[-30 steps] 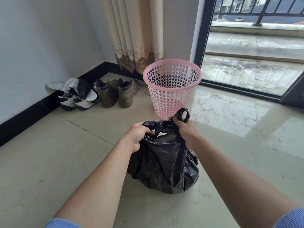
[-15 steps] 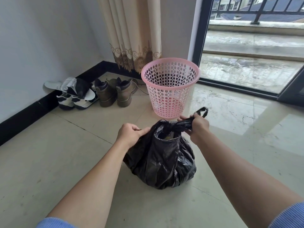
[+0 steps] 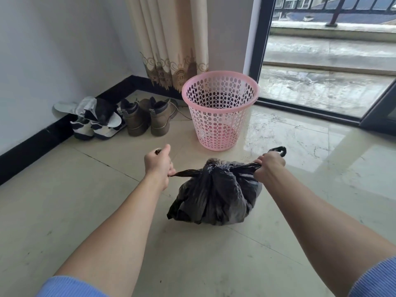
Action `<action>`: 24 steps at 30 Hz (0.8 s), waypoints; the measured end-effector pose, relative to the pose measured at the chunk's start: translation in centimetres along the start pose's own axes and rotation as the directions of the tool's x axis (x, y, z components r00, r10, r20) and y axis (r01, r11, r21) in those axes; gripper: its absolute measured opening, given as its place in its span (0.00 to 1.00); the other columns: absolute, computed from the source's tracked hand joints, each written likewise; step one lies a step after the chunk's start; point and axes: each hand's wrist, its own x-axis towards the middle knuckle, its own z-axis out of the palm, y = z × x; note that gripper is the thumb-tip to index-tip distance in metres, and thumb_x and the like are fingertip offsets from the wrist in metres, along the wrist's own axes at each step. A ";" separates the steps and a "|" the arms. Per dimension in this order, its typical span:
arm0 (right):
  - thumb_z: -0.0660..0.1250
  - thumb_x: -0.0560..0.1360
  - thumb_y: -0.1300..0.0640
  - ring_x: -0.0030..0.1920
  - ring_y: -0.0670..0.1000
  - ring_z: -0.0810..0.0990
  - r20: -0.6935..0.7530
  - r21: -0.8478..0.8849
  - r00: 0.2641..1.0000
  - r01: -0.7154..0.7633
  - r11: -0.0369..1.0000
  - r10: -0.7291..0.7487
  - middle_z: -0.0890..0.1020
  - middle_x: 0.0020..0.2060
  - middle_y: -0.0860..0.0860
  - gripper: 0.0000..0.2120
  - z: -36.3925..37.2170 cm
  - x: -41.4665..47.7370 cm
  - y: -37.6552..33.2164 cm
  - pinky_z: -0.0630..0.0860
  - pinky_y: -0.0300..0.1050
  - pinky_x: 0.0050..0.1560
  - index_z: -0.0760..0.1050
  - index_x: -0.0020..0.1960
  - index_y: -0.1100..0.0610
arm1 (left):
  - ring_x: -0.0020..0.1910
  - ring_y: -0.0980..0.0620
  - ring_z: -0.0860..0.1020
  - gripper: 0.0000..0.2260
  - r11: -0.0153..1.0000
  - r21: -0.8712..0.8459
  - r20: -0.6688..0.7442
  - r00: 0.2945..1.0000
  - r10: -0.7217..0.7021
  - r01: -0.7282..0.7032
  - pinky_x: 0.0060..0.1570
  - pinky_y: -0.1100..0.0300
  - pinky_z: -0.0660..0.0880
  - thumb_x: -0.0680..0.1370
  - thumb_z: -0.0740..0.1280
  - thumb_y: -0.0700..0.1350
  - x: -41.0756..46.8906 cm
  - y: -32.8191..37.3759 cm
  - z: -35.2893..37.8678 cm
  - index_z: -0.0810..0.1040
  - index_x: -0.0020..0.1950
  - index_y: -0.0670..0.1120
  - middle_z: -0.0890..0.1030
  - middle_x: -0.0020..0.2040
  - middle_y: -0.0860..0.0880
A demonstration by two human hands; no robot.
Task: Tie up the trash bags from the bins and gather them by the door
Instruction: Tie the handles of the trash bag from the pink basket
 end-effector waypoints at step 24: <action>0.68 0.76 0.50 0.45 0.62 0.83 0.710 -0.472 0.594 0.800 0.371 -0.378 0.85 0.41 0.59 0.12 0.2 -0.8 5.5 0.79 0.59 0.48 0.83 0.45 0.58 | 0.50 0.43 0.80 0.07 0.424 0.794 0.494 0.869 -0.029 -0.437 0.51 0.53 0.74 0.72 0.70 0.57 -0.8 -3.7 0.3 0.80 0.37 0.56 0.81 0.40 0.47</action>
